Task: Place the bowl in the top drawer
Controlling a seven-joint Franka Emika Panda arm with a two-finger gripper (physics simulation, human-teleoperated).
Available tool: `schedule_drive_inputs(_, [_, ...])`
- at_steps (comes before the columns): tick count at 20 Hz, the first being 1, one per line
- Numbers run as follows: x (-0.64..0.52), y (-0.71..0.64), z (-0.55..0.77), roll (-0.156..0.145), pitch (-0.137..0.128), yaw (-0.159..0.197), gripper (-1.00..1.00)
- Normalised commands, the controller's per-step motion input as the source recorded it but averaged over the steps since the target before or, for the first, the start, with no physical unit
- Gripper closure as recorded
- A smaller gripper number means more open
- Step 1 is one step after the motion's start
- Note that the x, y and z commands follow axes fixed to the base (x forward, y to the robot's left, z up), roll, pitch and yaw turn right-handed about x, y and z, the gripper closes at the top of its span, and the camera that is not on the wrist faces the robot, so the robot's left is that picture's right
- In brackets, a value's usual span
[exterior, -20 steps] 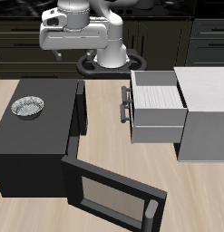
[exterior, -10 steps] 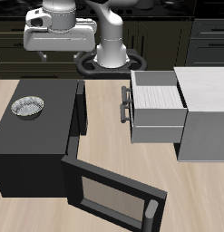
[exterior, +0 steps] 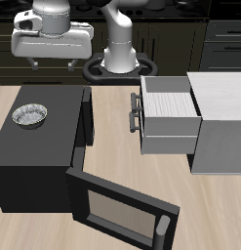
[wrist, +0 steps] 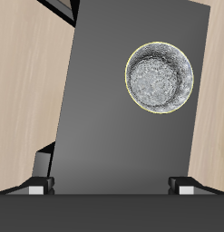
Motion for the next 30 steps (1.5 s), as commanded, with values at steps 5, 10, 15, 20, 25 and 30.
schedule_drive_inputs(5, [0.25,-0.17,-0.04,-0.011,-0.003,-0.012,-1.00])
schedule_drive_inputs(10, [0.26,-0.08,-0.08,0.001,-0.026,0.023,-1.00])
schedule_drive_inputs(15, [0.20,0.00,-0.09,0.018,0.022,-0.020,-1.00])
schedule_drive_inputs(20, [0.19,-0.12,-0.04,-0.017,-0.016,-0.009,-1.00])
schedule_drive_inputs(25, [0.10,0.02,-0.02,0.009,0.007,-0.026,-1.00])
schedule_drive_inputs(30, [0.20,0.11,-0.10,0.001,0.007,0.001,-1.00])
